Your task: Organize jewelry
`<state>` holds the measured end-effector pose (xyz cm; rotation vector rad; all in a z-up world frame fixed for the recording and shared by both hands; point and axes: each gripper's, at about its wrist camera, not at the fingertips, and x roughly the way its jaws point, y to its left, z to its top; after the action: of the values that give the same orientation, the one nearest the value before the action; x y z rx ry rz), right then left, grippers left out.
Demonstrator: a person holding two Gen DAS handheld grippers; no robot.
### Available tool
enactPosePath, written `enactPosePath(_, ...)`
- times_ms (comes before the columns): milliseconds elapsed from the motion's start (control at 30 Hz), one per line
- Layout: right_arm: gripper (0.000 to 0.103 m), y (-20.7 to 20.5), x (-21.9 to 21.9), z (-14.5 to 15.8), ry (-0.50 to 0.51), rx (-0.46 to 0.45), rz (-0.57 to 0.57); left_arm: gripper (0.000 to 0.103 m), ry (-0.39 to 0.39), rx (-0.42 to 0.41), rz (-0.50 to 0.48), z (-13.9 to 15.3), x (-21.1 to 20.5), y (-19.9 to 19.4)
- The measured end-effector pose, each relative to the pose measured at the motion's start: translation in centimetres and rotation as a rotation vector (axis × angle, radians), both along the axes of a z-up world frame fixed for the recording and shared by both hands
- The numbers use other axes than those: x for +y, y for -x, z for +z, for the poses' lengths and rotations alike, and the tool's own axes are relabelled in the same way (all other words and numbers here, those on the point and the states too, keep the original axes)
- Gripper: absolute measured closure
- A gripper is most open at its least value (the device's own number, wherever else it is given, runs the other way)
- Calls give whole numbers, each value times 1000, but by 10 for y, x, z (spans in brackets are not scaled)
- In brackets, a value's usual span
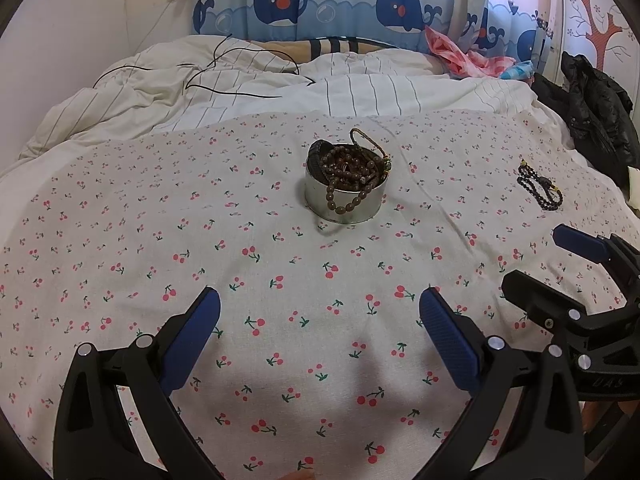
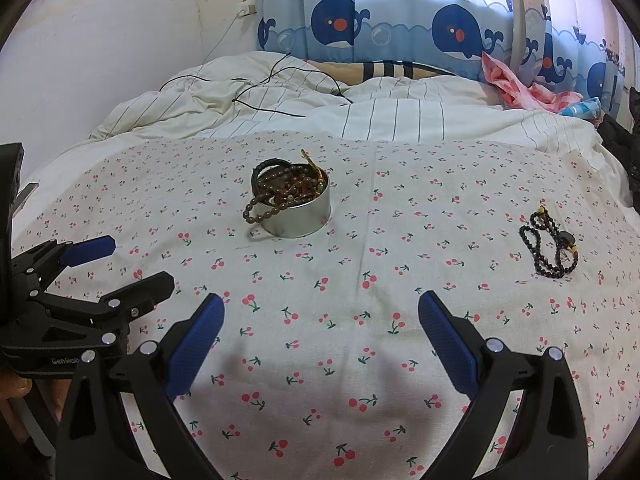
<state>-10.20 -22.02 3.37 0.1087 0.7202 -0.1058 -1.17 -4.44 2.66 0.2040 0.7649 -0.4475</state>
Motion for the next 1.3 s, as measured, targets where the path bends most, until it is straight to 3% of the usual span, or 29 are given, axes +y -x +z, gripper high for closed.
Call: enactPosePath(1300, 9, -2, 3, -1, 2, 5, 12, 7, 1, 19, 10, -5, 1, -2)
